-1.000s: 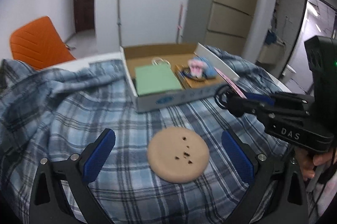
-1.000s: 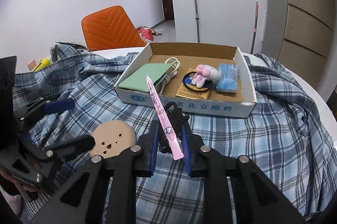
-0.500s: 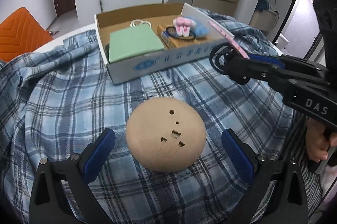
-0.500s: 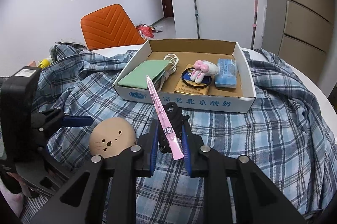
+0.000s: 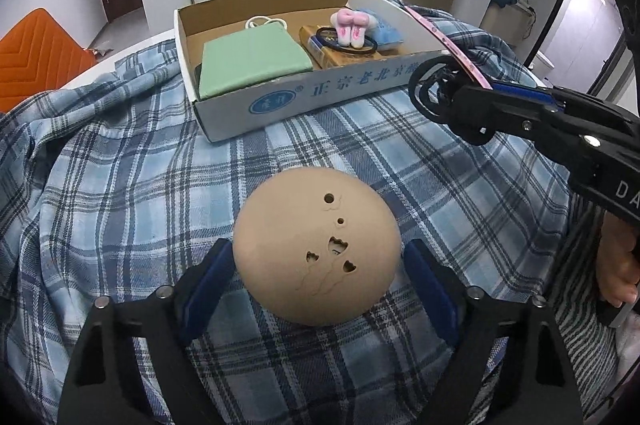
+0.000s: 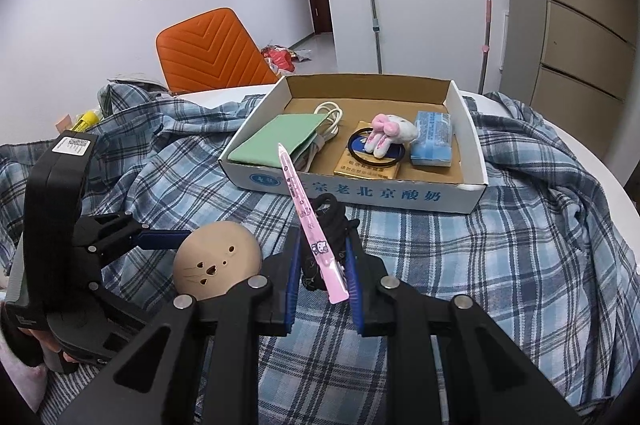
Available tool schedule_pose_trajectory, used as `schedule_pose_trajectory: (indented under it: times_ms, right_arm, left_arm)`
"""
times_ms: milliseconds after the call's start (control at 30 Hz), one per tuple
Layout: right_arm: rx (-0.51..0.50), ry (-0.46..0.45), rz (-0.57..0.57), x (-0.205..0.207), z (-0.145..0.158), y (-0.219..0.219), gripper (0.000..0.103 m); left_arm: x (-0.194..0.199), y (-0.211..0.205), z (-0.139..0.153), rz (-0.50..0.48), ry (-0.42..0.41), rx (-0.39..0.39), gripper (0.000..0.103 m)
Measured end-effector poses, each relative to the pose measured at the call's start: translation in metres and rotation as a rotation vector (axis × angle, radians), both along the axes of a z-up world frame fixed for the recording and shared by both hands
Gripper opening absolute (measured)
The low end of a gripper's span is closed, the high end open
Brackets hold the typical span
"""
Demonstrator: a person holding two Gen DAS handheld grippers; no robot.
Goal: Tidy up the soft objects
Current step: 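Grasp the round tan disc with the left gripper while the right holds the toothbrush, then lift the tan disc with the left gripper while the right carries the toothbrush over the box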
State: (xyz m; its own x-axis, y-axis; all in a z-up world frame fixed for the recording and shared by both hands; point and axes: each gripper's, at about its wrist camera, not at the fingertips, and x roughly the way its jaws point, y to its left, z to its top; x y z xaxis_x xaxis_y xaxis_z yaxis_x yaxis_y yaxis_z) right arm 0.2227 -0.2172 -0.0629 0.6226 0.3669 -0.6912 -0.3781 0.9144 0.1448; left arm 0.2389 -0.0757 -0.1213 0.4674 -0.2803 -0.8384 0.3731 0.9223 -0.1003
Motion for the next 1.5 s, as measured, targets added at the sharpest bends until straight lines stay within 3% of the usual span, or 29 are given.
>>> schedule_pose_trajectory:
  times_ms: [200,567,867,1000,1267,1500]
  right_arm:
    - [0.002,-0.001,-0.006,0.001,0.0,-0.001,0.02]
    - [0.021,-0.068,-0.023,-0.004,0.009,-0.004,0.02]
    - [0.028,-0.126,-0.053,-0.009,0.018,-0.009,0.02]
    - [-0.004,-0.19,-0.076,-0.013,0.04,-0.009,0.02]
    - [0.058,-0.311,-0.085,-0.01,0.11,-0.019,0.02]
    - [0.048,-0.435,-0.188,0.02,0.155,-0.021,0.02]
  left_arm:
    - [-0.007,-0.002,0.007,0.002,-0.062,0.02,0.08]
    - [-0.035,0.016,0.043,0.019,-0.301,-0.089,0.08]
    - [-0.055,0.016,0.069,0.075,-0.443,-0.084,0.08]
    - [-0.064,0.016,0.093,0.105,-0.51,-0.105,0.08]
    - [-0.066,0.003,0.161,0.111,-0.622,-0.119,0.08]
    - [-0.046,-0.005,0.21,0.182,-0.711,-0.165,0.08]
